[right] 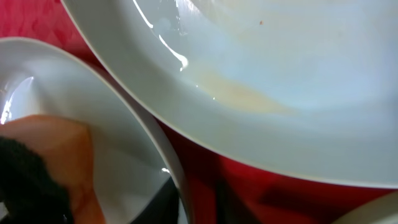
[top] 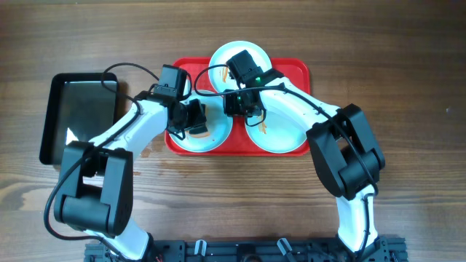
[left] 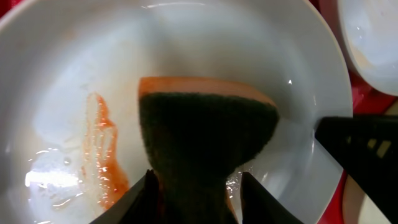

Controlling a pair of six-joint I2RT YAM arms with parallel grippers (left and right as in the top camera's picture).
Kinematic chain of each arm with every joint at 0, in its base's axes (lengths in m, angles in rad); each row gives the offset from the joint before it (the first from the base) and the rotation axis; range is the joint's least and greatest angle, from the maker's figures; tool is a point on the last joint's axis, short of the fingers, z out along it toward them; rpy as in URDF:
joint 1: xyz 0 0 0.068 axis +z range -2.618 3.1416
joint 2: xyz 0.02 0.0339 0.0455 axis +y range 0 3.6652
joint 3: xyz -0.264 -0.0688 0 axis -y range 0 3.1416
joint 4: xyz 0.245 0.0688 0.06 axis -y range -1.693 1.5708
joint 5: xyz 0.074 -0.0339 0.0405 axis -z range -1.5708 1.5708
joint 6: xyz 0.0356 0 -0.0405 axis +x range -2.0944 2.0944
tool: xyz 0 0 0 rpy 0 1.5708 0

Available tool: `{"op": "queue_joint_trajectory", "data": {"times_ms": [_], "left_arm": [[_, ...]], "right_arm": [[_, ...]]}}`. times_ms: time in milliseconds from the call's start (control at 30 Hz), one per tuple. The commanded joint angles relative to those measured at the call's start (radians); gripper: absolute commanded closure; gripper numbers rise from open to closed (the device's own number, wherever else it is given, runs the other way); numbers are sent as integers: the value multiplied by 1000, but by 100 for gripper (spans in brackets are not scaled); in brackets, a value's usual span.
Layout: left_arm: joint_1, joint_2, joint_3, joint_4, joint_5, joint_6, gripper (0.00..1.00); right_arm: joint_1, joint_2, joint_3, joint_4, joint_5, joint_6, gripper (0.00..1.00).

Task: Clean dirty plates on tray and stack at the side
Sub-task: 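Reach the right gripper to the left plate's rim and grip it, then scrub the left plate with the sponge while the right gripper holds it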

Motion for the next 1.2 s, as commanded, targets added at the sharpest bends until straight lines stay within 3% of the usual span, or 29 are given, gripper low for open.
{"op": "queue_joint_trajectory", "data": {"times_ms": [0, 267, 333, 367, 400, 533, 667, 933, 1167], "left_arm": [[-13, -20, 2, 5, -2, -2, 56], [-18, -19, 2, 46, -2, -3, 54], [-28, -18, 2, 53, 15, -2, 60], [-36, -18, 2, 60, 29, -2, 73], [-47, -18, 2, 69, 41, -2, 77], [-93, -18, 2, 105, 43, -2, 78], [-113, -12, 2, 115, 3, -2, 95], [-114, 55, 2, 113, -14, -21, 96], [-77, 63, 2, 21, -293, -21, 96]], "right_arm": [[5, 19, -31, 10, 32, 21, 95], [5, 19, -31, -9, 30, 14, 96], [5, 19, -31, -13, 31, 14, 96], [5, 19, -31, -13, 31, 15, 96], [6, 19, -31, -13, 30, 16, 96], [22, 19, -31, -11, 27, 14, 96], [47, 19, -31, 3, 27, 18, 96], [49, 19, -31, 3, 28, 17, 96], [49, 19, -31, -5, 32, 18, 96]]}}
